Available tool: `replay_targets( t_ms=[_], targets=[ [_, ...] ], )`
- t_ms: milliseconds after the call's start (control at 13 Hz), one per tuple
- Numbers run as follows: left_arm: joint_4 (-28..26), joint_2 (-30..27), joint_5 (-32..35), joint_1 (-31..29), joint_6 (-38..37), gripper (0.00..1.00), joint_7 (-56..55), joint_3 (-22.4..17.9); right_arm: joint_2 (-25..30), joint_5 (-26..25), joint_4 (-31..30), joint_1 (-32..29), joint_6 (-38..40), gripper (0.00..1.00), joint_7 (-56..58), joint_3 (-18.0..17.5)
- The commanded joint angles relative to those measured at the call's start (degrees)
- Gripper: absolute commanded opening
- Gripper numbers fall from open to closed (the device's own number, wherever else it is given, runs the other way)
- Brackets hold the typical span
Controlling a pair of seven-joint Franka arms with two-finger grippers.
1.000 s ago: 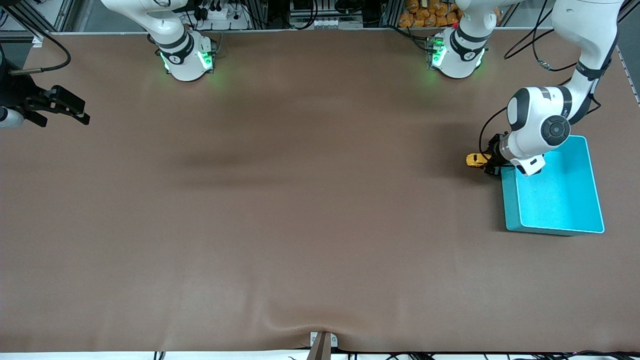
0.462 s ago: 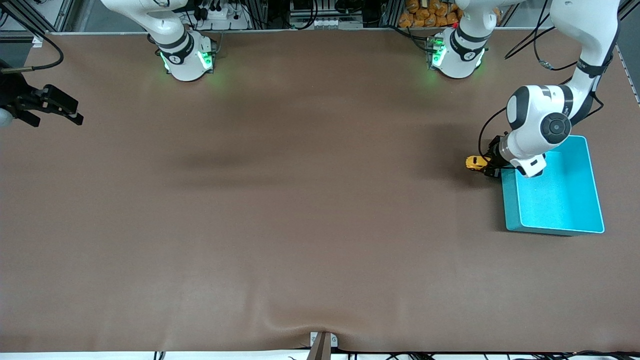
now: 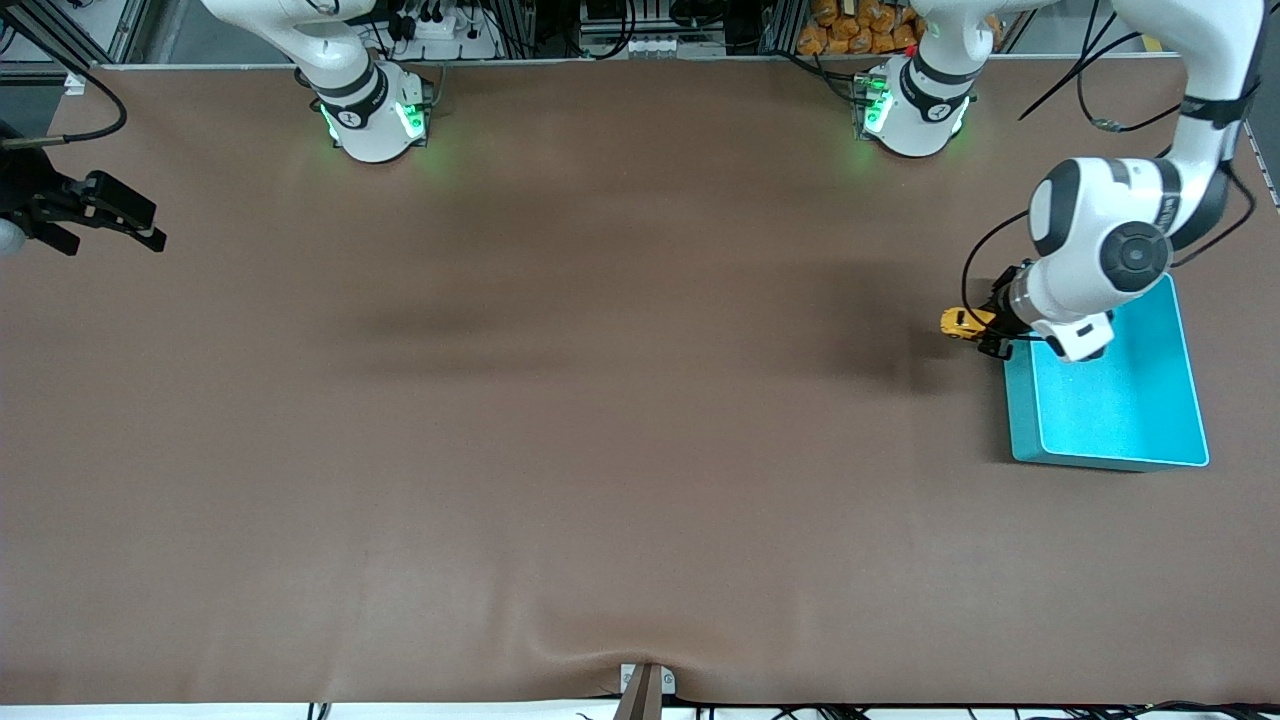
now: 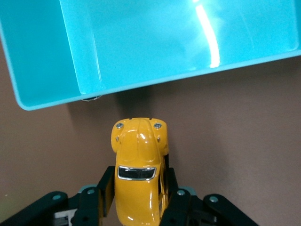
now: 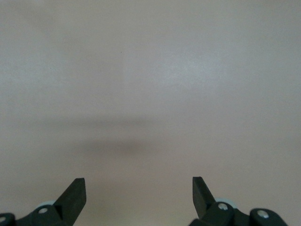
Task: Wind and store yellow beetle car
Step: 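Lift the car with the left gripper over the bin rim, then lower the held car into the teal bin with the left gripper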
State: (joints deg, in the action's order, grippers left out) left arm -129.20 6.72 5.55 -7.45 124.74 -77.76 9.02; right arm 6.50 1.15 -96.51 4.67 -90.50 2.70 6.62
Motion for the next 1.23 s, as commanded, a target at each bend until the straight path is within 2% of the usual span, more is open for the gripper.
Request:
replay_targets(
  t_ms=[0, 231, 462, 615, 692, 923, 1154],
  targets=[
    [2.63, -2.31, 1.48, -0.63, -4.59, 0.00, 8.29, -0.41, -0.79, -1.32, 1.94, 0.25, 0.41, 1.00, -0.77, 0.15],
    [4.30, -2.59, 1.83, -3.35, -4.77, 0.00, 23.39, -1.38, -0.79, -2.47, 2.99, 0.34, 0.58, 1.00, -0.77, 0.15],
    [6.58, -1.89, 1.92, -10.89, -4.68, 0.00, 43.86, -1.38, -0.79, -2.56, 2.99, 0.16, 0.59, 1.00, -0.77, 0.15],
    [8.17, 0.22, 2.01, -13.72, -3.63, 0.00, 52.77, -1.38, -0.79, -3.08, 3.08, 0.16, 0.50, 1.00, -0.86, 0.15],
    [8.78, 1.71, 2.96, -14.51, -2.67, 0.00, 55.76, -1.38, -0.79, -3.43, 3.08, 0.25, 0.50, 1.00, -0.86, 0.15],
    [8.79, 6.10, 12.96, -14.61, 2.16, 0.00, 57.81, -1.29, -0.79, -3.44, 3.17, 0.16, 0.32, 1.00, -0.86, 0.15],
    [8.79, 9.18, 16.86, -13.91, 5.68, 0.00, 60.52, -1.20, -0.79, -3.44, 3.17, 0.08, 0.32, 1.00, -0.86, 0.15]
  ],
)
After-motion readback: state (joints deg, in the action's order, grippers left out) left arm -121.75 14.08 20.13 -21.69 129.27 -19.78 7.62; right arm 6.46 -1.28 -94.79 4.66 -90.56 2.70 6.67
